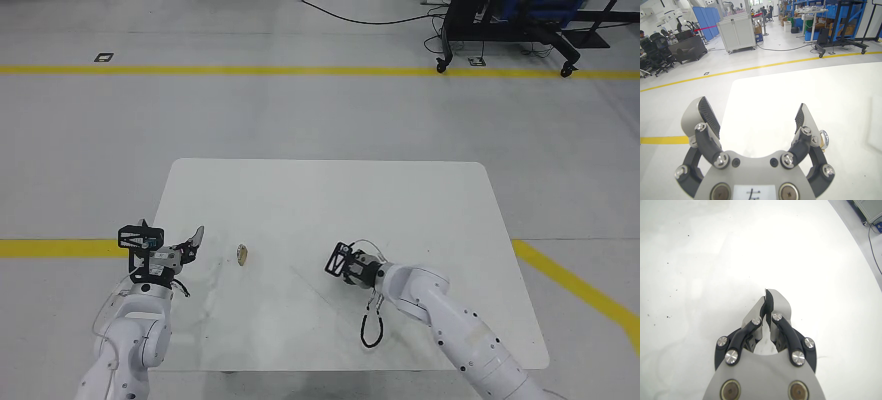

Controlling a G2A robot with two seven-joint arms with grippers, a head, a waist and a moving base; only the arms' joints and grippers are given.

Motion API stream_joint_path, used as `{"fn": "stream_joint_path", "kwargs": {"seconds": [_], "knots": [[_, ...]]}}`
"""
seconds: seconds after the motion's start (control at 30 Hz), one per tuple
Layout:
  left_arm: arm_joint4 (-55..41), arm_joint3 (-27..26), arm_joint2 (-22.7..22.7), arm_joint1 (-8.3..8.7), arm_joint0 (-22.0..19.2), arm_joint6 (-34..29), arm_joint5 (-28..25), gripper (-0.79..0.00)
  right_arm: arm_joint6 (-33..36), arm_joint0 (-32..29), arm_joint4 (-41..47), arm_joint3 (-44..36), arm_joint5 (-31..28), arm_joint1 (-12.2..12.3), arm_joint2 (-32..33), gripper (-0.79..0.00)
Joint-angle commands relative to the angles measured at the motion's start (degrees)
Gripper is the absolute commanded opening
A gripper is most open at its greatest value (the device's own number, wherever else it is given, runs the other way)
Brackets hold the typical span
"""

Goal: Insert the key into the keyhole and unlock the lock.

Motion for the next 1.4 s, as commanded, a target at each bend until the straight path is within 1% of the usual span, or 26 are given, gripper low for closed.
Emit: {"fn": "stream_joint_path", "kwargs": {"seconds": [0.0,0.23,0.33,0.37,0.63,0.73,0.77,0.83,0.9,1.0,1.1,1.17,1.27,1.37], "knots": [[0.0,0.0,0.0,0.0,0.0,0.0,0.0,0.0,-0.31,-0.28,-0.13,-0.34,-0.5,0.14,0.32,-0.785],[0.0,0.0,0.0,0.0,0.0,0.0,0.0,0.0,-3.37,-0.3,0.52,-0.84,-2.54,0.57,1.97,-0.785],[0.0,0.0,0.0,0.0,0.0,0.0,0.0,0.0,-5.75,-0.09,1.25,-0.91,-3.86,0.73,2.67,-0.785],[0.0,0.0,0.0,0.0,0.0,0.0,0.0,0.0,-7.09,-0.33,2.17,-0.89,-3.41,0.8,3.43,-0.785],[0.0,0.0,0.0,0.0,0.0,0.0,0.0,0.0,-7.09,-0.33,2.17,-0.89,-3.41,0.8,3.43,-0.785],[-1.66,-1.59,-0.18,0.0,0.41,0.79,-2.92,0.0,-7.19,-0.39,2.24,-0.78,-3.16,0.79,3.47,-0.785],[-2.38,-2.68,0.15,-0.01,0.27,0.4,-4.14,0.0,-7.65,-0.46,2.25,-0.36,-2.66,0.75,3.36,-0.785],[-3.21,-4.65,1.0,-0.07,-0.79,-1.43,-5.41,0.0,-10.23,0.02,2.6,0.48,-3.82,0.65,2.73,-0.785],[-4.01,-7.14,3.02,-0.19,-2.48,-4.07,-7.11,0.0,-12.77,0.88,2.31,2.16,-4.28,0.57,2.44,-0.785],[-2.63,-10.98,7.37,-0.32,-5.48,-9.67,-10.08,0.0,-16.66,1.94,1.7,3.39,-4.88,0.43,1.75,-0.785],[1.42,-12.0,12.6,-0.56,-9.22,-14.28,-11.64,0.0,-19.6,2.85,1.09,4.6,-5.58,0.4,1.55,-0.785],[4.89,-10.67,16.57,-0.96,-12.09,-15.99,-10.45,0.0,-20.9,3.35,0.87,5.45,-5.88,0.39,1.47,-0.785],[7.63,-6.29,22.12,-1.85,-16.54,-18.99,-7.4,0.0,-22.93,4.24,1.1,7.66,-6.32,0.36,1.61,-0.785],[10.31,-1.85,26.52,-2.76,-20.77,-21.12,-4.61,0.0,-25.21,5.06,1.55,10.36,-6.27,0.3,1.81,-0.785]]}}
